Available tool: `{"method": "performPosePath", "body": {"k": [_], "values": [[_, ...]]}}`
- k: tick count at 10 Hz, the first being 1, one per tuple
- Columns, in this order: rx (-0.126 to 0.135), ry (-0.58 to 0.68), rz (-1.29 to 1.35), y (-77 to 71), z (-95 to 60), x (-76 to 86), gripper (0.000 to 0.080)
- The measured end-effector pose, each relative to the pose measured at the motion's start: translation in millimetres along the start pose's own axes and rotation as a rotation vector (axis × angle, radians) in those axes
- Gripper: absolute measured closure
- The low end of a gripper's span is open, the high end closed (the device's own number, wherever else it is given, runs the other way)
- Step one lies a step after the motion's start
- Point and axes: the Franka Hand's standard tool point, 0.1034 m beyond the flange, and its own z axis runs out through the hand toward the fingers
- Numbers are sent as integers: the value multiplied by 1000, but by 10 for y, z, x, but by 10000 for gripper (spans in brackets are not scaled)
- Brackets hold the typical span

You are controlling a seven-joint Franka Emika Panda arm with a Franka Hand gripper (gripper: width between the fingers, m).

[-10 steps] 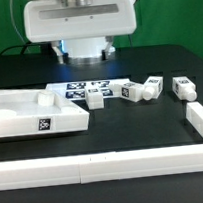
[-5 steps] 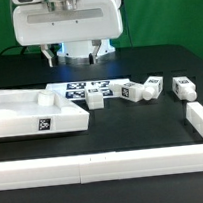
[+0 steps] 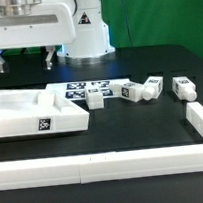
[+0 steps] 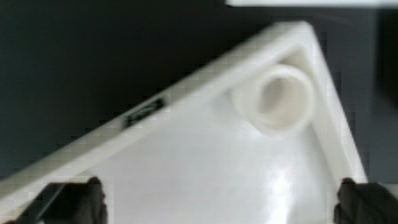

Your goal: Assemble one leg

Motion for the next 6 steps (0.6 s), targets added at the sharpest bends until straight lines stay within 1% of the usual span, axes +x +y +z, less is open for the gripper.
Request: {"method": "performPosePath", "body": {"k": [3,4,5,6], "values": [[-2,1,-14,11,-1,9,151],[-7,5,41,13,0,14,151],[-22,14,110,23,6,26,151],[-25,11,220,28,30,33,151]]}}
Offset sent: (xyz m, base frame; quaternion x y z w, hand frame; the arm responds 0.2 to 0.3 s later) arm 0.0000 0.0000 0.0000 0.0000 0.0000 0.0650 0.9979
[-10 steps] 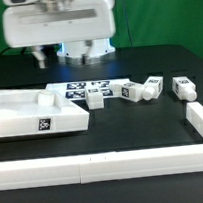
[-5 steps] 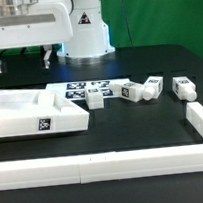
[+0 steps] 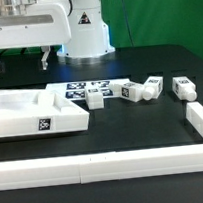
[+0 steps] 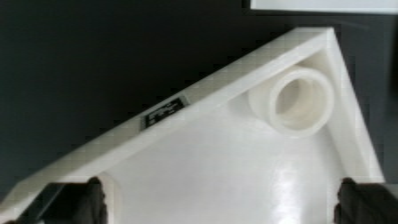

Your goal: Assemble one leg

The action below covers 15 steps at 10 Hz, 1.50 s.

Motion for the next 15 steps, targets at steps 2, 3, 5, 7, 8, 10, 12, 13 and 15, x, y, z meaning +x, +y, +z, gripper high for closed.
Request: {"method": "performPosePath", "body": {"k": [2,3,5,7,8,10,12,13,15], "values": [[-17,41,281,60,50,3,151],[-23,71,354,116,59,6,151],[-15,70,459,98,67,6,151],[-8,70,607,114,81,2,151],[-20,69,704,198,138,35,151],[-39,68,755,202,256,64,151],[-68,71,763,270,368,17,151],[-82,72,757,296,416,-11,151],[-87,73,755,307,432,-18,151]]}}
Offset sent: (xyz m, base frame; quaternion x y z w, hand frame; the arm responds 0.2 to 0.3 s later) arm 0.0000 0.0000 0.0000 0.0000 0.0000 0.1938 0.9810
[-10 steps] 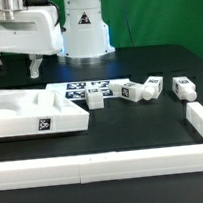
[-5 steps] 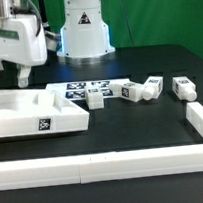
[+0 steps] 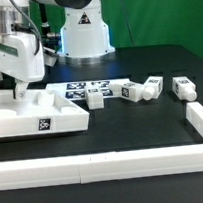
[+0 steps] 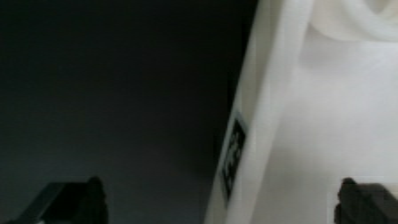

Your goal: Assemble one leg

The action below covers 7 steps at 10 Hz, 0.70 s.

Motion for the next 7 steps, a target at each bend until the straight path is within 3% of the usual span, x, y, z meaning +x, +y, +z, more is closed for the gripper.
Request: {"method": "performPosePath", "body": {"k": [1,2,4,5,7], "values": [[0,0,0,1,2,-1,253],[0,0,0,1,2,-1,253],[0,0,0,2,2,-1,619],[0,1,1,2,1,2,731],[-2,-8,-5,2,10,-23,747]]}}
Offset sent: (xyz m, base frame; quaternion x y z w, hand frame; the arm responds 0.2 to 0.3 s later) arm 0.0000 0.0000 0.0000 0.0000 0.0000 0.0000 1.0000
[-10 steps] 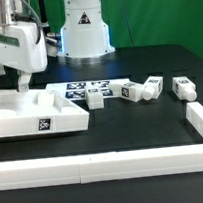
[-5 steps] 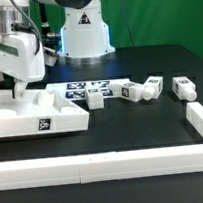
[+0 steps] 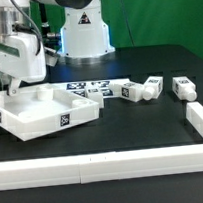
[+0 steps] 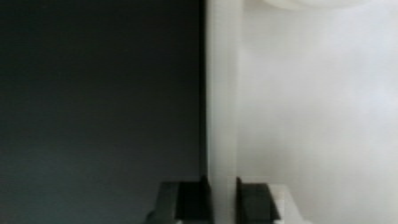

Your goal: Assemble one leg

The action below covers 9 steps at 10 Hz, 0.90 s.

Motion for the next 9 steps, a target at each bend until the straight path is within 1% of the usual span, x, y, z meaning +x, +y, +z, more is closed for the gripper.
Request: {"method": "performPosePath", "body": {"k": [2,3,4,6,7,8,9], "values": [[0,-6,15,-8,0,-8,747],[4,-48,101,-95,-22,-49,747],[20,-52,131,-205,-99,-13,747],[59,-36,156,-372,-259,58,747],[70,-27,165,-500,-296,77,747],[81,-36,189,-694,-338,52,747],[86,-42,260,-892,-351,-12,747]]}}
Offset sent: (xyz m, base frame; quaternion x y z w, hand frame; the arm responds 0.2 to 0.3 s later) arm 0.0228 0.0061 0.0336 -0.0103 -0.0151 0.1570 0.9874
